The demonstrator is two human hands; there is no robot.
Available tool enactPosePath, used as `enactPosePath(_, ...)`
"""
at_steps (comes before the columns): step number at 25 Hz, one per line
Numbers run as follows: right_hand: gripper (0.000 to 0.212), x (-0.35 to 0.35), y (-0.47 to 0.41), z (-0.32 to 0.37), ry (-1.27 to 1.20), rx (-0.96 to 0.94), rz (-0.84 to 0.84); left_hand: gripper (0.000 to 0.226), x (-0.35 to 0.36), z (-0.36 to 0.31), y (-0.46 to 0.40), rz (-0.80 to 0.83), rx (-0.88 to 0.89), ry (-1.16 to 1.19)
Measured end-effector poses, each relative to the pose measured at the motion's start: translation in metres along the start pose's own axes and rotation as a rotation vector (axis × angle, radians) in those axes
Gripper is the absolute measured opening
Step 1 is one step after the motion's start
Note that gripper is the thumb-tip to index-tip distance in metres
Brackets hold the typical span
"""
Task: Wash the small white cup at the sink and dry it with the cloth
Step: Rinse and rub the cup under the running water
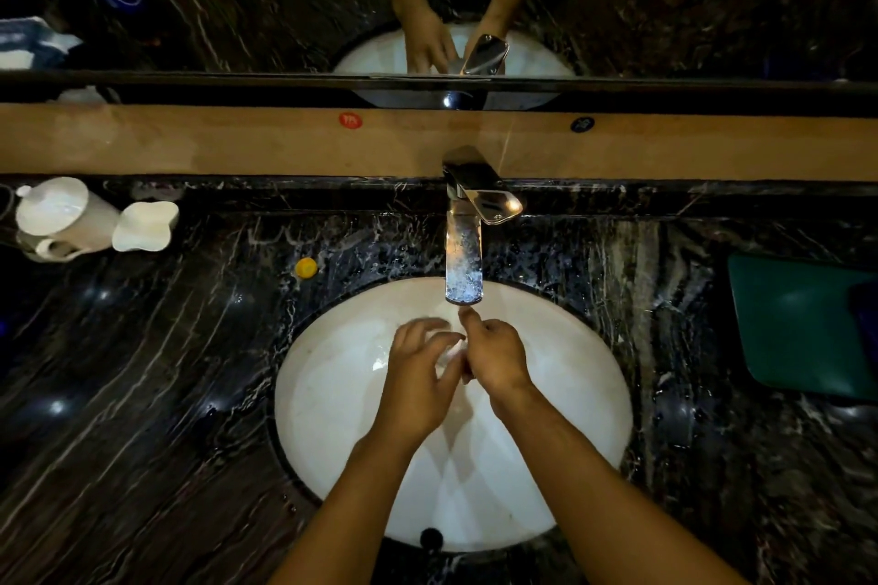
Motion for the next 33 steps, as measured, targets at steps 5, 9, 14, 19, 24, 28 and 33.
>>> enactPosePath(5,0.052,0.003,-0.002,-0.003,-0.075,0.027,0.131,0.011,-0.007,-0.005,-0.008,-0.103,-0.161,0.289)
enactPosePath(9,0.053,0.014,-0.001,-0.011,-0.393,0.153,0.349,0.011,-0.010,-0.001,-0.010,-0.121,-0.314,0.669)
enactPosePath(14,0.038,0.018,-0.014,0.003,-0.551,0.431,0.461,0.013,-0.010,0.004,-0.006,-0.063,-0.303,0.684)
enactPosePath(19,0.025,0.010,-0.017,0.011,-0.669,0.507,0.538,0.014,-0.010,0.005,-0.005,-0.048,-0.284,0.682)
enactPosePath(24,0.024,0.022,-0.012,0.010,-0.562,0.313,0.389,0.012,-0.002,0.003,-0.008,-0.108,-0.310,0.753)
enactPosePath(28,0.029,0.009,-0.014,0.012,-0.644,0.537,0.540,0.014,-0.008,0.003,-0.003,-0.033,-0.272,0.721)
enactPosePath(33,0.026,0.013,-0.016,0.013,-0.537,0.369,0.270,0.025,0.002,0.002,-0.007,-0.082,-0.381,0.651)
Point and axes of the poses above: each hand's wrist, its own y-axis away from the middle knuckle, its own x-axis out of the palm, z = x × y, the point moved 2 cm from there along -y, towards the middle knuckle, and after that the axes turned 15 degrees about x, right-handed, at the moved point
